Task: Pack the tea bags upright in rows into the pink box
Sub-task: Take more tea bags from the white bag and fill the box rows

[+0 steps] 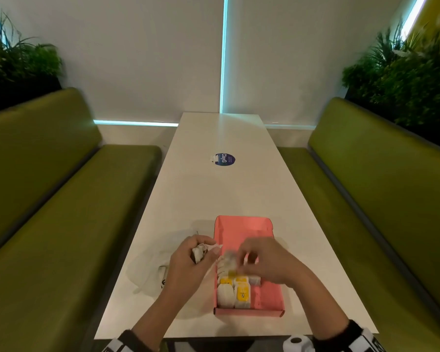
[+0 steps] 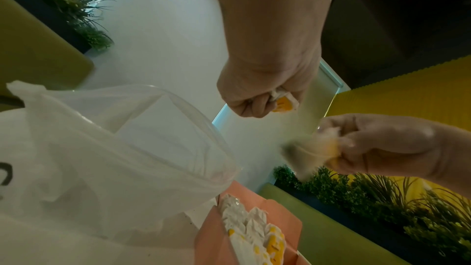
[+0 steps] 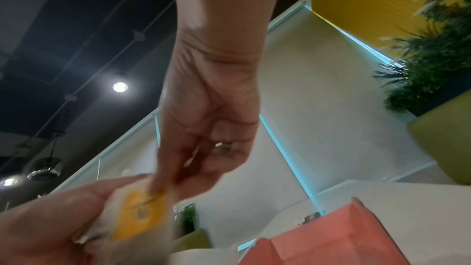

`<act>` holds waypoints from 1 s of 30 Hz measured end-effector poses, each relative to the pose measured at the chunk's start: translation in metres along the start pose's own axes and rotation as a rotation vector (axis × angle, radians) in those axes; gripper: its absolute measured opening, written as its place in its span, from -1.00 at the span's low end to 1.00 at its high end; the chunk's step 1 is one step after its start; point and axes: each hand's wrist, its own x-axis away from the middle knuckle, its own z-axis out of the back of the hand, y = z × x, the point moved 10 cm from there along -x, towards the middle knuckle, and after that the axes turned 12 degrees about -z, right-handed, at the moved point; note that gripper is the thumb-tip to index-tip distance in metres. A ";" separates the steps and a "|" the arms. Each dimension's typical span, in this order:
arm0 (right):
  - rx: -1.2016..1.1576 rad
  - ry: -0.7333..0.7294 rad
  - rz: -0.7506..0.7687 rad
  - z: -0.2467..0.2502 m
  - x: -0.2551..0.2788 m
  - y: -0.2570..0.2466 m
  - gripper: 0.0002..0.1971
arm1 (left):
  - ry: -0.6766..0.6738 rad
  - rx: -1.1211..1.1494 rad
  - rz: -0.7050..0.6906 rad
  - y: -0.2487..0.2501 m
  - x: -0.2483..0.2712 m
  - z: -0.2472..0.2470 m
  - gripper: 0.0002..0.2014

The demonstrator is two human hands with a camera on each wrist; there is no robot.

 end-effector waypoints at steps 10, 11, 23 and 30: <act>-0.113 -0.002 -0.011 -0.004 0.001 0.000 -0.74 | -0.040 0.026 -0.034 -0.004 -0.002 -0.006 -0.84; -0.140 0.005 -0.005 -0.001 0.002 -0.001 -0.74 | -0.052 0.036 -0.036 -0.003 -0.002 -0.008 -0.83; -0.372 0.083 -0.003 0.012 0.004 -0.001 -0.88 | -0.245 0.174 0.049 0.006 0.003 -0.034 -0.84; -0.481 0.063 -0.070 0.006 0.000 0.012 -0.83 | -0.121 0.199 0.073 0.004 0.001 -0.025 -0.85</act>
